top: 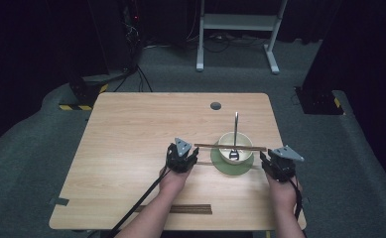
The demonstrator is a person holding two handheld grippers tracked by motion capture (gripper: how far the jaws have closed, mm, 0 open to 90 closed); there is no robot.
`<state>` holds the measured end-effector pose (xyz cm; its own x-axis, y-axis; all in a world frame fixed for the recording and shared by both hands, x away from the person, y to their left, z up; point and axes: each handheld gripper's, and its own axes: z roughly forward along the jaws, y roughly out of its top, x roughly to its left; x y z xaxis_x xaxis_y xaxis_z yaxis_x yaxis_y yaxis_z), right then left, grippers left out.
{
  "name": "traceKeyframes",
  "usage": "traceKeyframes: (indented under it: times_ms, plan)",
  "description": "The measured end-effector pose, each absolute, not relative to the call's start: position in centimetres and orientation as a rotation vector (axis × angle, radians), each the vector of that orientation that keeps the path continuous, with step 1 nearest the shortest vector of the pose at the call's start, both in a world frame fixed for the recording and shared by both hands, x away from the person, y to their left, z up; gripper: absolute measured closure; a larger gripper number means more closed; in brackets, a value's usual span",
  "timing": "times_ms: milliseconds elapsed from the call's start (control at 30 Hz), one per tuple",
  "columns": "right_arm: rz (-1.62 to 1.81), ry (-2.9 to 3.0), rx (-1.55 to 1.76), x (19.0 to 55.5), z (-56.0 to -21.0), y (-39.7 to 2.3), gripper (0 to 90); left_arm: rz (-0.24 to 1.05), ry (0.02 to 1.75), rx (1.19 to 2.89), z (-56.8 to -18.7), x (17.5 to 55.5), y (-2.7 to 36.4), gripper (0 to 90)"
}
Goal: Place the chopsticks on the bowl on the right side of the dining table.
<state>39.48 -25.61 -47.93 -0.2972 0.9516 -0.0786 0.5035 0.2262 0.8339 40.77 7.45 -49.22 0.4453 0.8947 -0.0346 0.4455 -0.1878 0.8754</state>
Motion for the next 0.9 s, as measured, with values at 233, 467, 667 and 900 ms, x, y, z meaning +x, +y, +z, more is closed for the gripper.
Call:
traceKeyframes:
  times_ms: [233, 467, 667, 900]
  plan:
    - [0.991, 1.893, 1.315, 39.1, -47.4, -25.2, 51.9, 0.610, 1.130, 1.809, -49.1, 40.5, 7.8, 48.5]
    - [1.021, 1.906, 1.275, 38.5, -46.8, -24.0, 45.3, 0.594, 1.140, 1.812, -48.7, 39.7, 10.6, 29.1]
    - [1.074, 1.972, 1.224, 37.7, -46.2, -21.3, 40.8, 0.566, 1.143, 1.867, -48.7, 38.5, 15.8, 22.7]
    - [1.113, 2.056, 1.163, 36.6, -46.6, -17.3, 37.0, 0.573, 1.194, 1.924, -49.5, 35.9, 23.5, 21.8]
